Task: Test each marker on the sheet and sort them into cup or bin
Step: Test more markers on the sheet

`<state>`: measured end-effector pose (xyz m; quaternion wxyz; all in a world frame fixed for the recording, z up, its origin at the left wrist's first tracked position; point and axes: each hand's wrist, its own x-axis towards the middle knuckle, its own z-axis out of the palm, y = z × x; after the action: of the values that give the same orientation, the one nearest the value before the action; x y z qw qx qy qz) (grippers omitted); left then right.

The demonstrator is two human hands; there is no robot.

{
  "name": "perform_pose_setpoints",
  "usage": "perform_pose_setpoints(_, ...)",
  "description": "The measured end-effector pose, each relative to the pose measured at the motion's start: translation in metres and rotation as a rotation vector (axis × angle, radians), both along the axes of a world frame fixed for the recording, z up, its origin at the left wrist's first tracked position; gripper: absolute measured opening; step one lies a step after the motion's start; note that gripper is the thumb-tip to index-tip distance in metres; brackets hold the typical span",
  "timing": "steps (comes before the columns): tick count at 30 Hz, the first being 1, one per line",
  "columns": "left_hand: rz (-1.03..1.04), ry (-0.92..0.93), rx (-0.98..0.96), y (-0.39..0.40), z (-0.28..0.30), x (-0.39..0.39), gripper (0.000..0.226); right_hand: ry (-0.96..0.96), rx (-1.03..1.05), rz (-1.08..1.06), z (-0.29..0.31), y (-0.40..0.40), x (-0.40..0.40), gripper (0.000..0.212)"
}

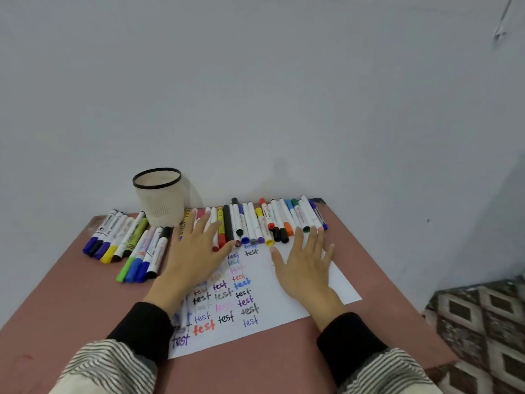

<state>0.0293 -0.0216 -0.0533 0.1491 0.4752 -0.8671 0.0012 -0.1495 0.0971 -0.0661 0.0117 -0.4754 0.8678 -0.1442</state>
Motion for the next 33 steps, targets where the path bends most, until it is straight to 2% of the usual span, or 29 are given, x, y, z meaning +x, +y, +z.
perform_pose_setpoints(2,-0.008,-0.019,-0.003,0.0,-0.002,0.002,0.072,-0.031,-0.032,0.009,0.001,-0.003,-0.003,0.081)
perform_pose_setpoints(4,-0.028,-0.016,-0.006,0.001,-0.002,0.003,0.073,-0.073,-0.153,-0.021,0.003,-0.009,-0.015,0.079)
perform_pose_setpoints(7,-0.038,-0.012,0.022,0.003,0.0,0.008,0.086,-0.186,-0.438,-0.107,0.009,-0.023,-0.041,0.066)
perform_pose_setpoints(9,-0.036,-0.033,0.03,0.002,0.001,0.009,0.098,-0.258,-0.512,-0.188,0.012,-0.032,-0.06,0.054)
perform_pose_setpoints(11,-0.029,-0.051,0.039,0.001,0.0,0.008,0.102,-0.259,-0.452,-0.249,0.011,-0.042,-0.073,0.047)
perform_pose_setpoints(14,-0.033,-0.064,0.06,0.0,-0.001,0.009,0.101,-0.225,-0.352,-0.273,0.011,-0.057,-0.083,0.049)
perform_pose_setpoints(19,-0.022,-0.071,0.076,0.0,0.002,0.01,0.076,-0.098,-0.224,-0.294,0.007,-0.073,-0.088,0.041)
perform_pose_setpoints(23,-0.019,-0.061,0.1,0.0,0.002,0.011,0.074,-0.035,-0.196,-0.305,0.009,-0.073,-0.084,0.043)
perform_pose_setpoints(25,-0.015,-0.065,0.106,0.0,0.004,0.011,0.071,0.008,-0.258,-0.237,0.015,-0.071,-0.074,0.046)
perform_pose_setpoints(28,-0.011,-0.06,0.114,0.001,0.005,0.01,0.067,-0.085,-0.373,0.152,0.028,-0.067,-0.036,0.045)
perform_pose_setpoints(30,-0.004,-0.025,0.124,0.001,0.004,0.01,0.062,-0.018,-0.301,0.342,0.03,-0.069,-0.005,0.046)
perform_pose_setpoints(33,0.02,0.053,0.11,0.001,0.003,0.01,0.054,0.166,-0.179,0.303,0.026,-0.081,0.024,0.055)
